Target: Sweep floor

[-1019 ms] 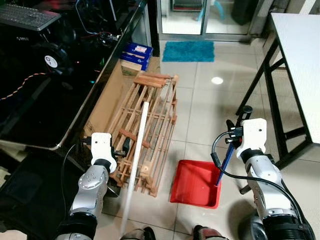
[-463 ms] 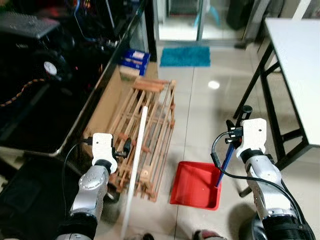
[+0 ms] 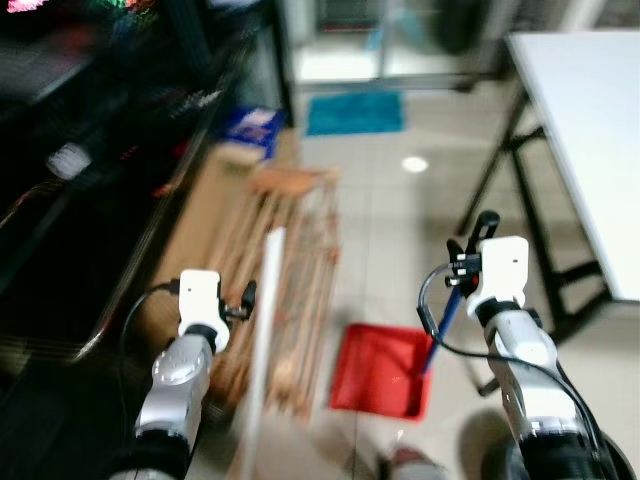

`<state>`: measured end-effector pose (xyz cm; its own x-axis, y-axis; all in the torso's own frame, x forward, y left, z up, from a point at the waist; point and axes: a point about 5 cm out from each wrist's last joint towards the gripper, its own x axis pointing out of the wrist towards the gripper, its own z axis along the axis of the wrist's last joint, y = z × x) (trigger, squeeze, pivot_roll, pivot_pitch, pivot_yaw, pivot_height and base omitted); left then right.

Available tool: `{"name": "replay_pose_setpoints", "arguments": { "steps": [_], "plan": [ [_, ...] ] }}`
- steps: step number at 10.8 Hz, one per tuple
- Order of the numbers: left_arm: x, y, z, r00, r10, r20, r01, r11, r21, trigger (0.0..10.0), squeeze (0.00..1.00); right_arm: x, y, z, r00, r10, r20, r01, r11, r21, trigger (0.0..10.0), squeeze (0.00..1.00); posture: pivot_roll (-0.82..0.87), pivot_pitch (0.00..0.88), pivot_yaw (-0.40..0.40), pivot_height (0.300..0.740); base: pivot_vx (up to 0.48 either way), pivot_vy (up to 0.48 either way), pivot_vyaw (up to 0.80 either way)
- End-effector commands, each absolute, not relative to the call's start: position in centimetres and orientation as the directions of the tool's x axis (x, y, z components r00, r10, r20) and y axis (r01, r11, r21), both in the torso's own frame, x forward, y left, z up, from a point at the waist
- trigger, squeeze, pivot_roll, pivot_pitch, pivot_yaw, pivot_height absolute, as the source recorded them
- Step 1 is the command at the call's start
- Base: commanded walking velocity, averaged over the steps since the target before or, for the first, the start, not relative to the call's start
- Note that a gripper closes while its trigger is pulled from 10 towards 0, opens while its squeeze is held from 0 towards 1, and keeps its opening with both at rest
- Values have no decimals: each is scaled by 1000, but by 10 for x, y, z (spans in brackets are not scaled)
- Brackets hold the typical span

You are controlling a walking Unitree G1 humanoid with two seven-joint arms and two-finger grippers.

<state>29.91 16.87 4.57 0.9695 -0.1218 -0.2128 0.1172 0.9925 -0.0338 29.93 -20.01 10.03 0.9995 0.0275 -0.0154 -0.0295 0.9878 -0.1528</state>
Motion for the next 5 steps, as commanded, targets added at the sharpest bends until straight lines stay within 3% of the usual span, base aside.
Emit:
{"name": "replay_pose_setpoints", "arguments": {
  "steps": [1,5],
  "plan": [
    [294,177,40,965,-103,-241,101,995,-21,10000,0,302,-196,114,998,34,52,-26,987,-158,10000,0,-201,140,125,740,0,0,0],
    [292,177,38,963,-107,-246,103,994,-30,10000,0,302,-198,113,998,29,50,-21,988,-150,10000,0,-202,146,123,740,0,0,0]
  ]
}}
